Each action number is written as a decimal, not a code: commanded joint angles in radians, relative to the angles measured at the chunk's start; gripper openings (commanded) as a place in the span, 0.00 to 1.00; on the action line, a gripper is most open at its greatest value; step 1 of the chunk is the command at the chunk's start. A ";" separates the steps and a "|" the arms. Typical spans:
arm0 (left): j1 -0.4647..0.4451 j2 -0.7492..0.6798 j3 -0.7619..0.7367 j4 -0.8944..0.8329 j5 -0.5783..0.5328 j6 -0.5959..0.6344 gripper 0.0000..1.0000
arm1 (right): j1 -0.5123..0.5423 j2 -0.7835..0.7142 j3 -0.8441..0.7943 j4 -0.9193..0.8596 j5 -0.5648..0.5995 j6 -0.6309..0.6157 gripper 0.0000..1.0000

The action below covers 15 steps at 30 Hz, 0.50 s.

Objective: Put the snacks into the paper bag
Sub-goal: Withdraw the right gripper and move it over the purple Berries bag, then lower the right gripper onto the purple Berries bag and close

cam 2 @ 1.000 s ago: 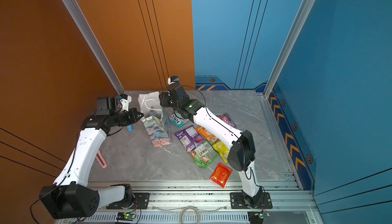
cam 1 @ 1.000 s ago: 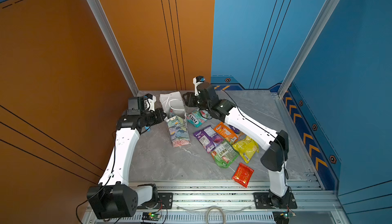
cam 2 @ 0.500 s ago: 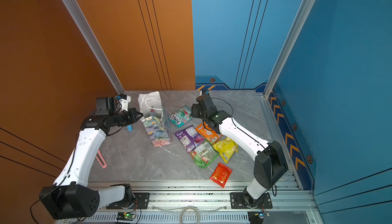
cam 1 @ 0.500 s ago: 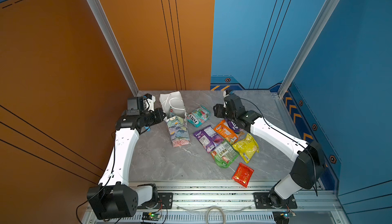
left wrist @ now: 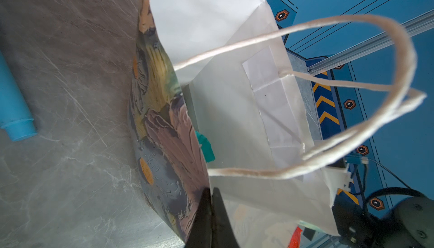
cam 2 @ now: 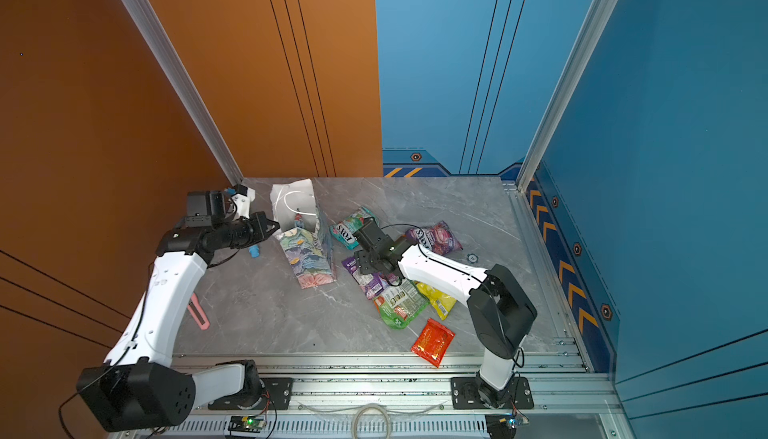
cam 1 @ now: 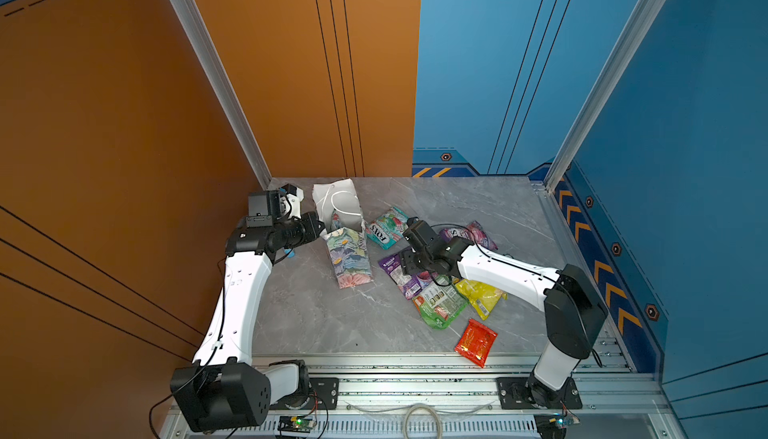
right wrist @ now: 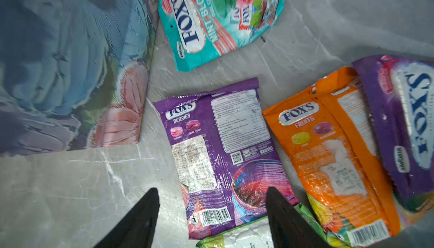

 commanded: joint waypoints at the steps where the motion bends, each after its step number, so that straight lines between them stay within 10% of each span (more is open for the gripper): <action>1: 0.012 -0.028 -0.015 0.014 0.028 0.000 0.00 | 0.028 0.037 0.027 -0.038 -0.015 -0.038 0.76; 15: 0.017 -0.026 -0.015 0.013 0.036 -0.002 0.00 | 0.081 0.203 0.122 -0.110 0.018 -0.046 0.70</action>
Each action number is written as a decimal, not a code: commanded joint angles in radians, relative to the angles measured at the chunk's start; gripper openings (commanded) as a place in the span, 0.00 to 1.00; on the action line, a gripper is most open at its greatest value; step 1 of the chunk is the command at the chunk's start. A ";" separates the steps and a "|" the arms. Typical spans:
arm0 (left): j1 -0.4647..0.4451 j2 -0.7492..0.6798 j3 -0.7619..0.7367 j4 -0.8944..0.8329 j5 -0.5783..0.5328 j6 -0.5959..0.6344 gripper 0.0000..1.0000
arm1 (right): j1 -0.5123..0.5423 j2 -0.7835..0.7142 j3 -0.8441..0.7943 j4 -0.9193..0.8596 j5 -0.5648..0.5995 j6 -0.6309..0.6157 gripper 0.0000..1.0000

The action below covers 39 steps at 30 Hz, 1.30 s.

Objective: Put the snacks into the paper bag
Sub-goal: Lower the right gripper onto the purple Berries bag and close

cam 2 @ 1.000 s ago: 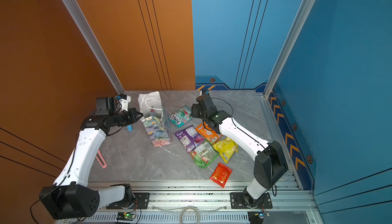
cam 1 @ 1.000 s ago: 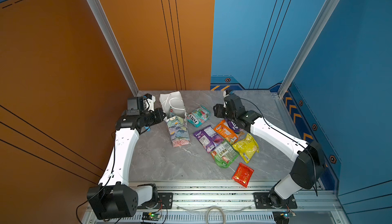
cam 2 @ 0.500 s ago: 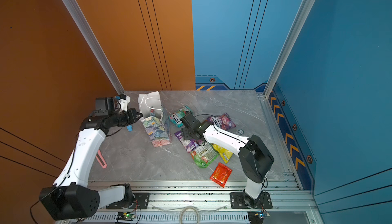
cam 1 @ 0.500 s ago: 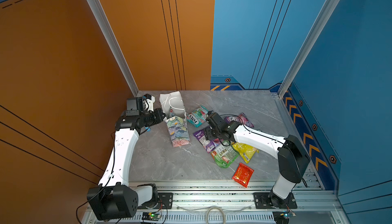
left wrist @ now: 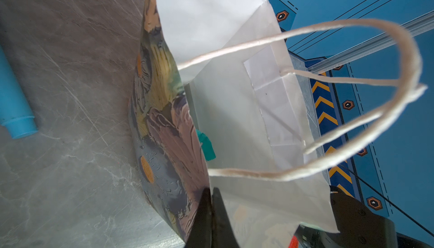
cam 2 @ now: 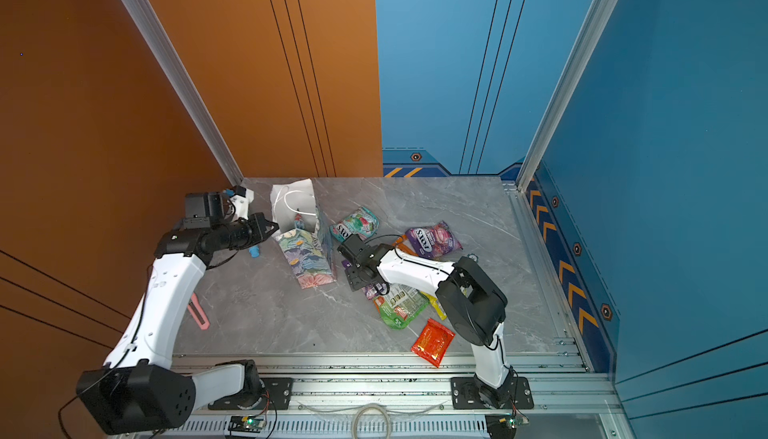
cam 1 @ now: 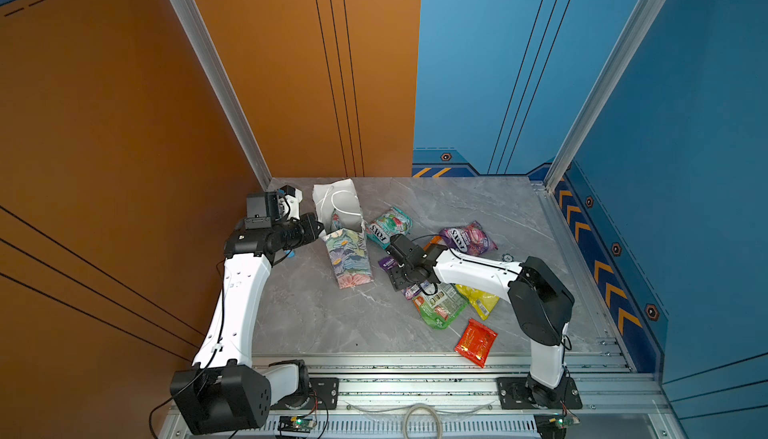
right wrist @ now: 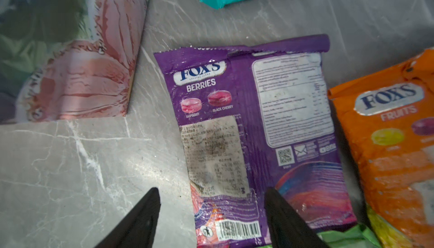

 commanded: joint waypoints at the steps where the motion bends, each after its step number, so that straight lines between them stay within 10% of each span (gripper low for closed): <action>1: 0.007 -0.019 -0.007 0.013 0.027 -0.002 0.00 | 0.016 0.040 0.047 -0.061 0.033 -0.020 0.70; 32: 0.016 -0.027 -0.021 0.012 0.031 0.001 0.00 | 0.000 0.211 0.116 -0.110 0.060 -0.001 0.62; 39: 0.018 -0.028 -0.024 0.012 0.034 0.001 0.00 | -0.047 0.184 0.070 -0.030 -0.057 0.057 0.34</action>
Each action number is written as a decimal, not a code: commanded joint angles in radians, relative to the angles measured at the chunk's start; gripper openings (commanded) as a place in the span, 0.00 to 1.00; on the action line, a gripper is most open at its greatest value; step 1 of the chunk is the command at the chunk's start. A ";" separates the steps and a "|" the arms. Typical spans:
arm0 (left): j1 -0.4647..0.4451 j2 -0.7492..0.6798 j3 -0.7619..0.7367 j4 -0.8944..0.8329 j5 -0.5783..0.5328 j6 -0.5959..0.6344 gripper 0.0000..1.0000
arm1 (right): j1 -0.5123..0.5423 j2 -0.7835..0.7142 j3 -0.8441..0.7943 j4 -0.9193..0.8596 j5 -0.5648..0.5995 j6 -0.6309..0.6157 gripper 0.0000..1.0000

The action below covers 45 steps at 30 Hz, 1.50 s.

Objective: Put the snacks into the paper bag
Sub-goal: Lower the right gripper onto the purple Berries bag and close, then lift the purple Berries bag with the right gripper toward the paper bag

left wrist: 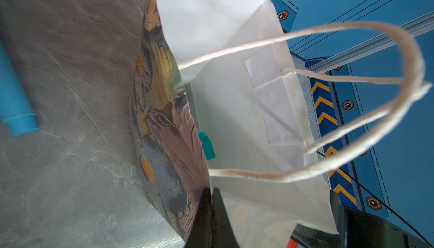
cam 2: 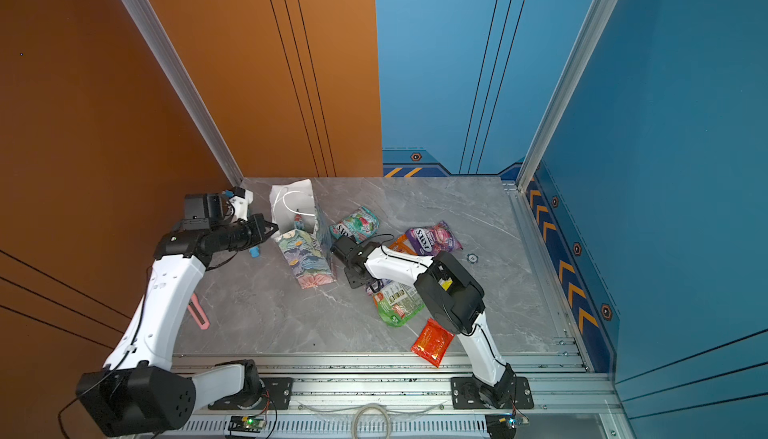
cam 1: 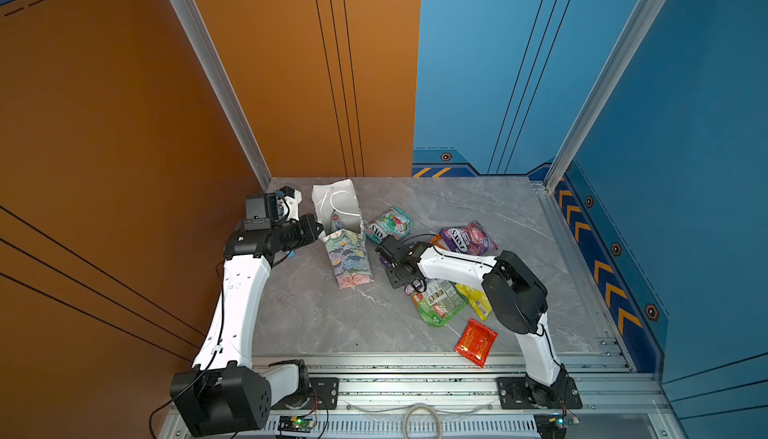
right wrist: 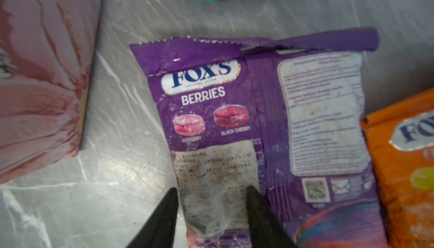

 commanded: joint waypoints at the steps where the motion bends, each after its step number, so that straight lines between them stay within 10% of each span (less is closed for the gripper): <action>1: 0.010 -0.018 -0.012 0.011 0.029 0.002 0.00 | -0.033 0.021 -0.057 0.023 -0.117 0.050 0.28; 11: 0.012 -0.017 -0.009 0.011 0.033 -0.001 0.00 | -0.078 -0.064 -0.078 0.126 -0.246 0.088 0.00; 45: 0.014 -0.015 0.002 0.011 0.039 -0.001 0.00 | -0.228 -0.336 -0.104 0.488 -0.510 0.324 0.00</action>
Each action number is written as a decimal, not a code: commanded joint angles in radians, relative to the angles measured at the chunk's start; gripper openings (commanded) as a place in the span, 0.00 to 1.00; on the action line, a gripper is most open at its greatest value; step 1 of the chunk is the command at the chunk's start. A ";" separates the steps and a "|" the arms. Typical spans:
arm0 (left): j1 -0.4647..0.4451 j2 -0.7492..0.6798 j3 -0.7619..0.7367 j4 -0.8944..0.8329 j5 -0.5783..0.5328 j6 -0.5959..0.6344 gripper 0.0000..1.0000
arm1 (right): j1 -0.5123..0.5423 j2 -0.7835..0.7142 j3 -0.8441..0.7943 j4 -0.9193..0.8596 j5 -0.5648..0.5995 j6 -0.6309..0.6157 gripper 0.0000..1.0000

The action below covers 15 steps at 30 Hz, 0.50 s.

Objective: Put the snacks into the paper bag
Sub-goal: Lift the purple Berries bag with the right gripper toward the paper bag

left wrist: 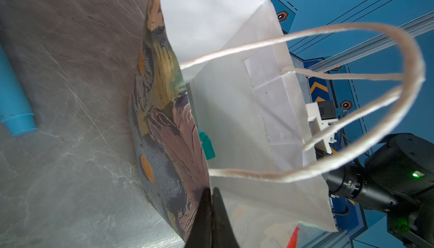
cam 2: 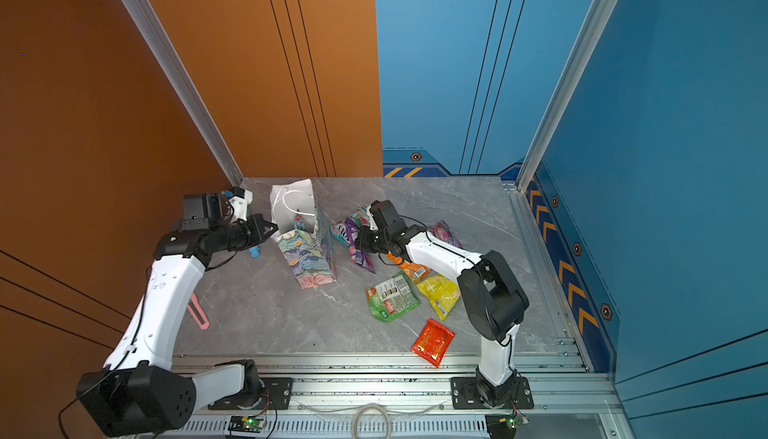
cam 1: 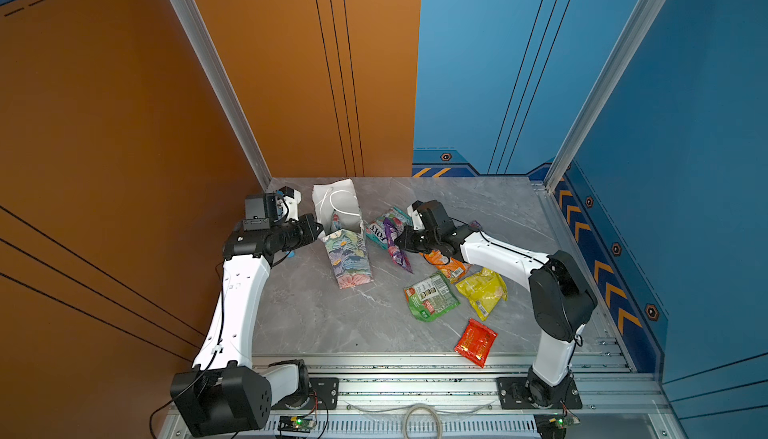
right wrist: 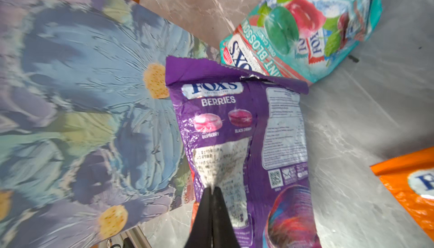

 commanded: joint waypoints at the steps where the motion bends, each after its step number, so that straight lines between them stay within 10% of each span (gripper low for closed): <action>1: 0.007 -0.018 0.002 0.011 0.028 -0.002 0.00 | -0.009 -0.077 0.083 0.049 -0.006 0.005 0.00; 15: 0.004 -0.016 0.004 0.011 0.034 -0.003 0.00 | -0.008 -0.057 0.281 0.128 0.079 0.014 0.00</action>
